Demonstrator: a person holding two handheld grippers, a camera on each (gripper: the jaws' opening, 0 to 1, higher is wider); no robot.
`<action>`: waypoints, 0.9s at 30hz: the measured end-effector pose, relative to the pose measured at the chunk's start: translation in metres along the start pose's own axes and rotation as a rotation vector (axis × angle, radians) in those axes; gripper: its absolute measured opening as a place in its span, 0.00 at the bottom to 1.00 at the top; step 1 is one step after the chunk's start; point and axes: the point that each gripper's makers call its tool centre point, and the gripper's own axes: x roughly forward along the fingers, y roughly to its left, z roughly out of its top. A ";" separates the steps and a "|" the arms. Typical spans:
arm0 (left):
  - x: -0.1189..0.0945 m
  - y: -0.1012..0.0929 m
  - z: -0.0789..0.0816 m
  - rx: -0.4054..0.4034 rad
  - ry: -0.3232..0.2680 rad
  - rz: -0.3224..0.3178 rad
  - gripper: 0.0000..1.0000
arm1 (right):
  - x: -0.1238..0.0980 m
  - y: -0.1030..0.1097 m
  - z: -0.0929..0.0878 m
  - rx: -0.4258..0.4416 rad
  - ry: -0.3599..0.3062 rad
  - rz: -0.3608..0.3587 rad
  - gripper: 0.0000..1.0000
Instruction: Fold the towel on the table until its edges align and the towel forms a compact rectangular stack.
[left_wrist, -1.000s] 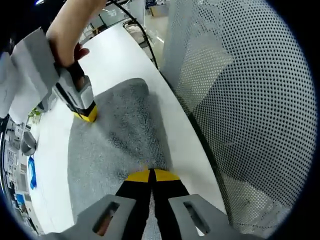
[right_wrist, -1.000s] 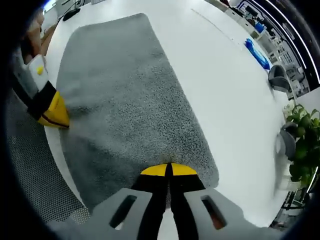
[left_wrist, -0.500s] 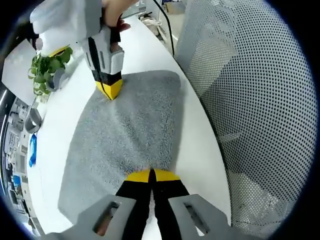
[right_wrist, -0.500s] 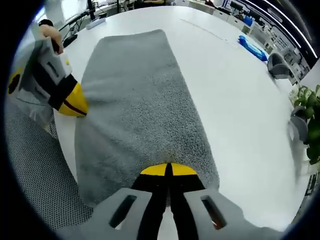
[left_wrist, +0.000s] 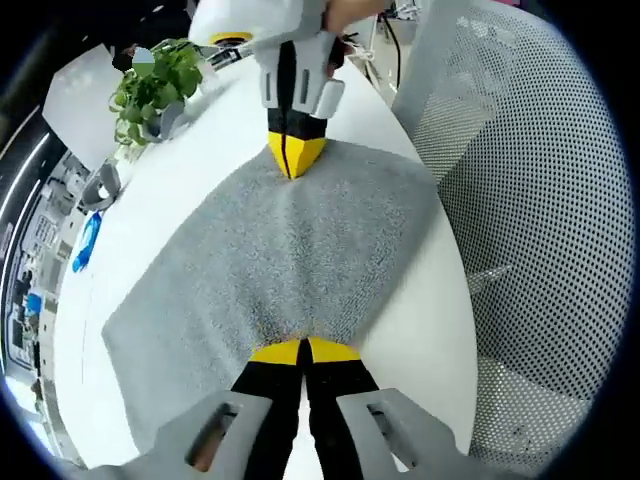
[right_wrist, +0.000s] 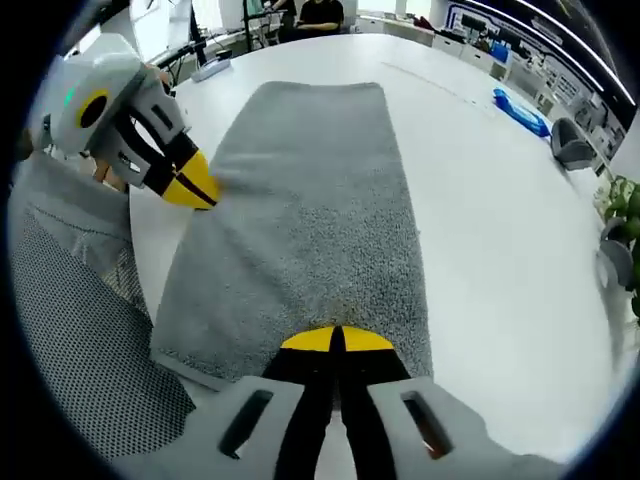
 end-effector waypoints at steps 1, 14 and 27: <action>-0.001 0.002 -0.003 -0.003 0.000 0.016 0.00 | 0.001 0.004 0.002 0.019 -0.018 0.011 0.00; 0.002 0.028 -0.015 -0.034 0.023 0.091 0.00 | 0.009 0.017 0.015 0.067 -0.105 0.031 0.00; 0.010 0.068 -0.024 -0.150 0.012 0.255 0.00 | 0.014 0.036 0.025 0.022 -0.170 0.070 0.00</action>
